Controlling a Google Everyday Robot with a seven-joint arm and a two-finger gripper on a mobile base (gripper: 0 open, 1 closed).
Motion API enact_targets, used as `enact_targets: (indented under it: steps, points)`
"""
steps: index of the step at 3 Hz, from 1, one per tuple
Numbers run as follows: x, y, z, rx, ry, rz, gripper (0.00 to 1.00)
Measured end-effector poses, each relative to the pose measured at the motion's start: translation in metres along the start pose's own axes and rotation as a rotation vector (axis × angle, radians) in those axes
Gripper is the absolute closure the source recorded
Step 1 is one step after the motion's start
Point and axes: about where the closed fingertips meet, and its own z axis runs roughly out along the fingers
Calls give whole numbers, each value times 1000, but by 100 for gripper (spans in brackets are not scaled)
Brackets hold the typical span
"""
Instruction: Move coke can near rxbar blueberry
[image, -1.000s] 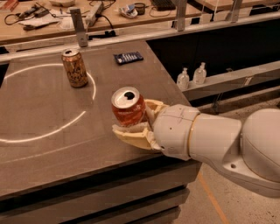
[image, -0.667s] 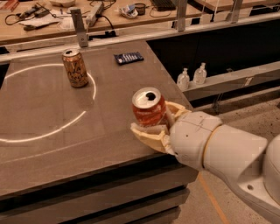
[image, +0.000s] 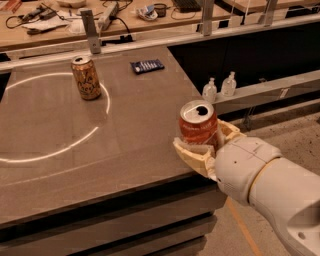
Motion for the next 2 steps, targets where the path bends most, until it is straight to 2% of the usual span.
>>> enact_targets:
  steps: [1,2]
  points:
    - [0,0,0,-1,0,-1,100]
    - [-1,-27,1,62,-23,-4,100]
